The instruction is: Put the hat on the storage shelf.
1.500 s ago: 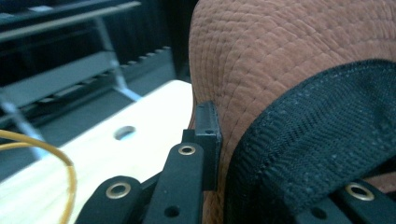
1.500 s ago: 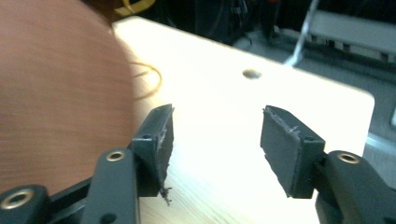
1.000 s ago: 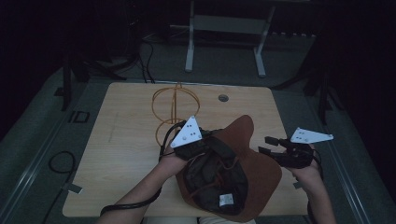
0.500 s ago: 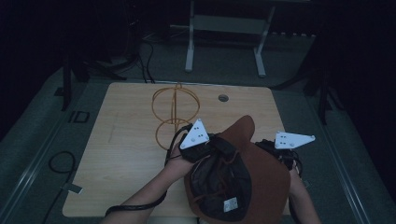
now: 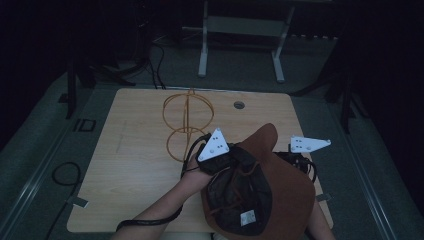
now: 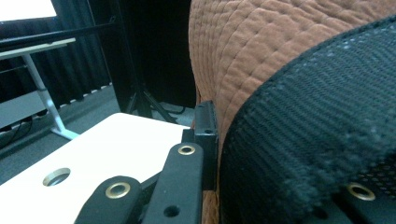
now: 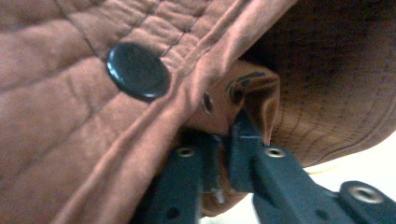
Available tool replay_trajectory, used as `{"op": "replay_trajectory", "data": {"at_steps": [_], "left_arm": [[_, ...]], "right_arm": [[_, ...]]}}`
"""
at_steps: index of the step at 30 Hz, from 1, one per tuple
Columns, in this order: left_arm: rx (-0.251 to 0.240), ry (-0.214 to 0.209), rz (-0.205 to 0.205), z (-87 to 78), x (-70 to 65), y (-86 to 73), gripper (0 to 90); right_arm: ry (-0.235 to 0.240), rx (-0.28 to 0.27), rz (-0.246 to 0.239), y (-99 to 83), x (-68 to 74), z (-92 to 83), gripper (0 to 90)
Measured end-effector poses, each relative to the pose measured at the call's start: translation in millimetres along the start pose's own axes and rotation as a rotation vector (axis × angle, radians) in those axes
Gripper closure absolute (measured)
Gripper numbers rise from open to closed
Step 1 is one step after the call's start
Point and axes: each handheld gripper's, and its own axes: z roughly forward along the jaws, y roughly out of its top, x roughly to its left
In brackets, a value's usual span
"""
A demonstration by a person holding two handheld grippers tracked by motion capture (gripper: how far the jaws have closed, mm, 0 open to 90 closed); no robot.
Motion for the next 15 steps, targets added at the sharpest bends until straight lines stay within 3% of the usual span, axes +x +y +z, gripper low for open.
{"op": "replay_trajectory", "data": {"at_steps": [12, 15], "left_arm": [[-0.013, 0.004, 0.016, -6.4, 1.7, -0.5, 84.8], [-0.011, 0.030, 0.002, -9.9, 3.4, 6.9, 71.9]], "right_arm": [[-0.058, 0.024, -0.007, 3.5, 5.0, -4.5, 89.0], [-0.049, 0.000, 0.001, 9.1, 8.1, -8.0, 89.2]]}}
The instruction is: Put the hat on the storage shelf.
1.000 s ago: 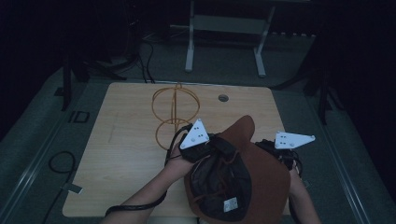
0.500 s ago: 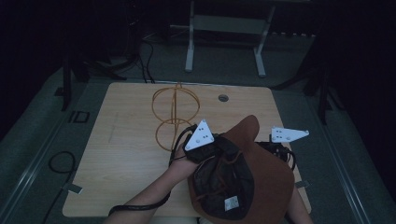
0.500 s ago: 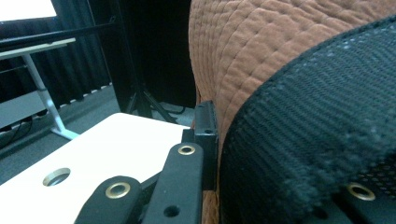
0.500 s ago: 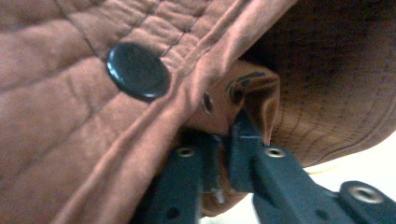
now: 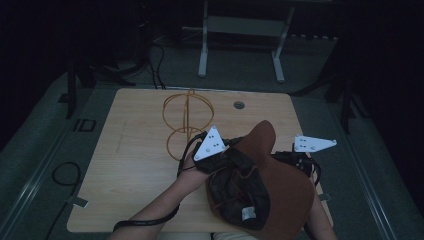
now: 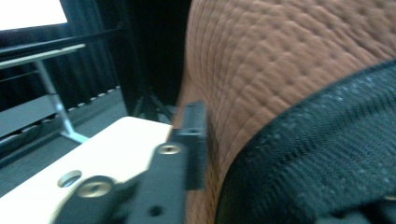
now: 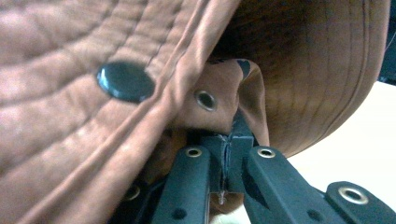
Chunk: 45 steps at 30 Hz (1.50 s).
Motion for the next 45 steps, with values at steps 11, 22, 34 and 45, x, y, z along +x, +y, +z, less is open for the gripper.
{"op": "replay_trajectory", "data": {"at_steps": [11, 22, 34, 45], "left_arm": [[-0.016, 0.053, -0.055, -15.5, 10.2, 10.8, 48.4], [0.026, 0.115, -0.088, -50.4, 23.8, -11.2, 42.0], [0.175, 0.179, -0.079, -86.1, 25.6, -66.4, 17.1], [0.288, 0.292, -0.122, -128.6, 24.6, -128.3, 2.7]], "right_arm": [[0.025, -0.098, 0.040, 13.7, -3.7, -19.9, 89.2], [-0.065, -0.165, 0.085, 26.9, -21.1, -39.8, 89.1], [-0.194, -0.194, 0.110, 42.7, -38.8, -46.8, 89.1], [-0.237, -0.235, 0.128, 67.1, -58.2, -37.6, 89.0]]}}
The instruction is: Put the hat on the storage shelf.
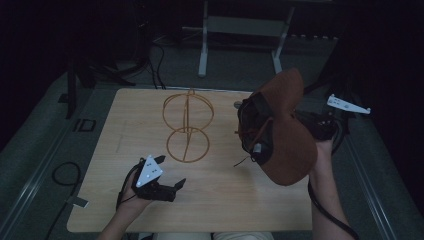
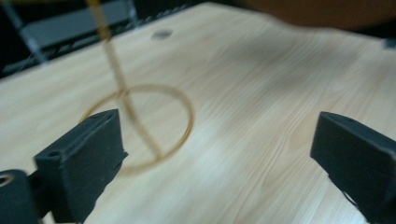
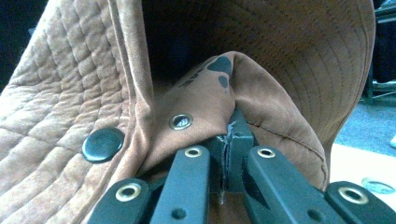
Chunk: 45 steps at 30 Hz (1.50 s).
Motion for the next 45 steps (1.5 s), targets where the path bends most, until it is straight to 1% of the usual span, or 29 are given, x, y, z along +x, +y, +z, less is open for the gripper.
{"op": "replay_trajectory", "data": {"at_steps": [1, 3, 4, 5, 6, 7, 9, 10, 12, 15, 18, 19, 21, 23, 24, 26, 28, 30, 32, 33, 34, 35, 36, 37, 38, 40, 42, 43, 45], "left_arm": [[0.021, 0.026, -0.032, -7.7, 6.7, -16.9, 2.7], [0.030, 0.053, -0.043, -13.9, 10.7, -27.2, 2.8], [0.023, 0.070, -0.056, -19.3, 13.7, -33.7, 2.7], [0.023, 0.085, -0.061, -22.6, 15.5, -37.2, 2.8], [0.016, 0.103, -0.065, -27.1, 17.5, -41.9, 2.7], [-0.002, 0.124, -0.077, -31.6, 19.1, -46.7, 2.8], [0.007, 0.169, -0.099, -39.6, 24.6, -56.9, 2.7], [0.001, 0.181, -0.109, -42.2, 25.8, -60.6, 2.8], [0.006, 0.208, -0.127, -49.2, 29.1, -69.8, 2.7], [-0.004, 0.230, -0.146, -57.6, 31.3, -78.2, 2.8], [-0.028, 0.250, -0.168, -64.8, 33.9, -82.2, 2.8], [-0.043, 0.259, -0.177, -67.8, 35.2, -83.4, 2.8], [-0.059, 0.284, -0.192, -72.0, 37.5, -84.5, 2.8], [-0.078, 0.294, -0.203, -75.3, 39.6, -85.3, 2.8], [-0.085, 0.302, -0.209, -76.9, 40.8, -85.4, 2.8], [-0.102, 0.303, -0.223, -79.1, 42.5, -86.0, 2.8], [-0.095, 0.307, -0.224, -79.7, 44.3, -86.8, 2.8], [-0.098, 0.305, -0.234, -80.0, 46.0, -88.1, 2.8], [-0.092, 0.303, -0.231, -81.1, 47.6, -89.6, 2.9], [-0.091, 0.311, -0.230, -82.2, 48.5, -90.8, 2.9], [-0.094, 0.313, -0.237, -83.1, 49.3, -91.6, 2.9], [-0.094, 0.313, -0.237, -83.1, 49.3, -91.6, 2.9], [-0.094, 0.313, -0.237, -83.1, 49.3, -91.6, 2.9], [-0.106, 0.319, -0.258, -86.3, 52.3, -93.3, 2.9], [-0.109, 0.317, -0.261, -86.7, 52.8, -93.5, 2.9], [-0.108, 0.320, -0.259, -87.1, 52.7, -93.6, 2.9], [-0.116, 0.339, -0.252, -88.9, 52.4, -93.5, 2.9], [-0.120, 0.340, -0.256, -90.0, 53.0, -93.5, 2.9], [-0.124, 0.337, -0.269, -90.7, 54.3, -94.9, 2.9]], "right_arm": [[-0.019, 0.013, -0.015, 7.5, -0.9, 10.0, 89.0], [-0.029, 0.019, -0.022, 11.4, -1.1, 15.8, 89.0], [-0.030, 0.025, -0.028, 13.9, -1.3, 20.0, 89.0], [-0.034, 0.026, -0.030, 16.9, -1.7, 25.4, 89.0], [-0.034, 0.031, -0.030, 18.6, -2.3, 28.5, 89.0], [-0.036, 0.035, -0.026, 20.7, -2.6, 33.1, 89.0], [-0.039, 0.040, -0.023, 24.4, -2.9, 41.7, 89.0], [-0.037, 0.041, -0.019, 26.6, -3.2, 47.3, 89.0], [-0.036, 0.042, -0.015, 29.7, -3.3, 55.7, 89.0], [-0.043, 0.053, -0.021, 35.7, -2.5, 72.4, 89.0], [-0.044, 0.060, -0.023, 42.4, -0.5, 91.4, 89.0], [-0.041, 0.058, -0.020, 45.0, 0.7, 97.5, 89.0], [-0.057, 0.055, -0.036, 51.7, 5.0, 109.7, 89.0], [-0.066, 0.052, -0.053, 59.6, 9.7, 122.1, 89.0], [-0.066, 0.051, -0.056, 63.5, 12.3, 128.4, 89.0], [-0.050, 0.060, -0.066, 69.6, 18.7, 141.9, 88.9], [-0.036, 0.083, -0.078, 72.0, 26.1, 156.6, 88.9], [-0.025, 0.118, -0.096, 70.5, 33.3, 171.8, 88.9], [-0.009, 0.161, -0.109, 65.4, 39.8, 186.6, 88.8], [-0.012, 0.188, -0.127, 62.1, 43.0, 193.7, 88.8], [-0.020, 0.227, -0.150, 57.9, 46.4, 202.6, 88.8], [-0.020, 0.227, -0.150, 57.9, 46.4, 202.6, 88.8], [-0.023, 0.253, -0.163, 54.3, 48.4, 209.1, 88.8], [-0.026, 0.306, -0.175, 46.5, 51.6, 221.8, 88.7], [-0.026, 0.319, -0.181, 42.8, 52.5, 226.5, 88.7], [-0.023, 0.348, -0.175, 35.3, 53.9, 235.3, 88.7], [-0.019, 0.376, -0.183, 26.8, 56.4, 242.9, 88.4], [-0.016, 0.392, -0.197, 22.5, 57.7, 246.3, 88.1], [-0.031, 0.416, -0.229, 15.9, 61.5, 251.1, 86.8]]}}
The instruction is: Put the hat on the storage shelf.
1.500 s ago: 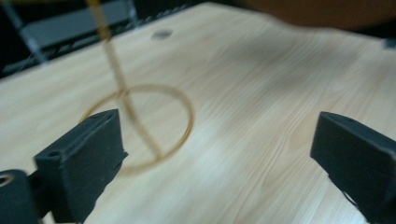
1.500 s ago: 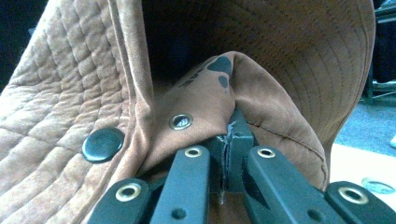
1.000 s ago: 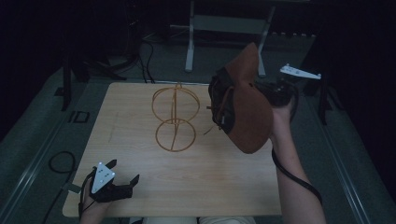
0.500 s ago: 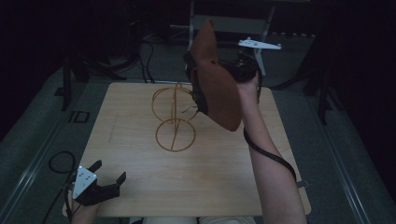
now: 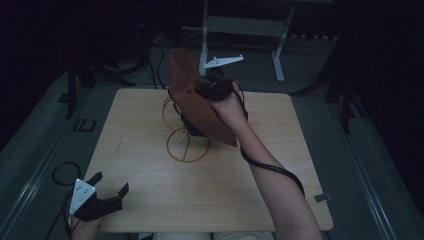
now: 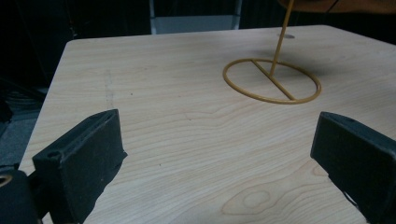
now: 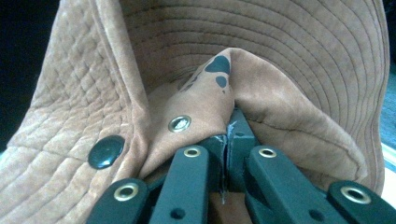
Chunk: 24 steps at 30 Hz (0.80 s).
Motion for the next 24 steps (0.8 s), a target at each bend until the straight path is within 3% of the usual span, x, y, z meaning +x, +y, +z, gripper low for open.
{"op": "replay_trajectory", "data": {"at_steps": [2, 4, 6, 10, 16, 19, 24], "left_arm": [[0.008, -0.004, -0.004, 0.3, 0.7, -1.0, 2.9], [0.021, -0.015, -0.013, 2.3, 0.3, -3.3, 2.9], [0.020, -0.020, -0.007, 3.1, -1.4, -3.4, 2.9], [0.015, -0.022, -0.012, 3.3, -2.4, -3.3, 2.9], [0.018, -0.017, -0.022, 3.8, -1.1, -4.7, 2.9], [0.019, -0.020, -0.021, 4.5, -2.0, -5.0, 2.9], [0.019, -0.020, -0.019, 5.2, -3.2, -5.2, 2.9]], "right_arm": [[0.001, 0.008, -0.020, -2.3, 3.0, 3.9, 77.4], [0.016, 0.014, -0.028, -4.4, 3.9, 6.9, 56.0], [0.046, 0.013, -0.034, -7.3, 5.3, 9.4, 40.1], [0.031, 0.014, -0.078, -12.6, 12.3, 10.3, 24.6], [0.042, -0.023, -0.098, -18.8, 7.7, -1.7, 16.1], [0.055, -0.027, -0.076, -22.0, 1.6, -11.5, 14.4], [0.020, -0.033, -0.073, -32.1, -7.7, -27.9, 14.2]]}}
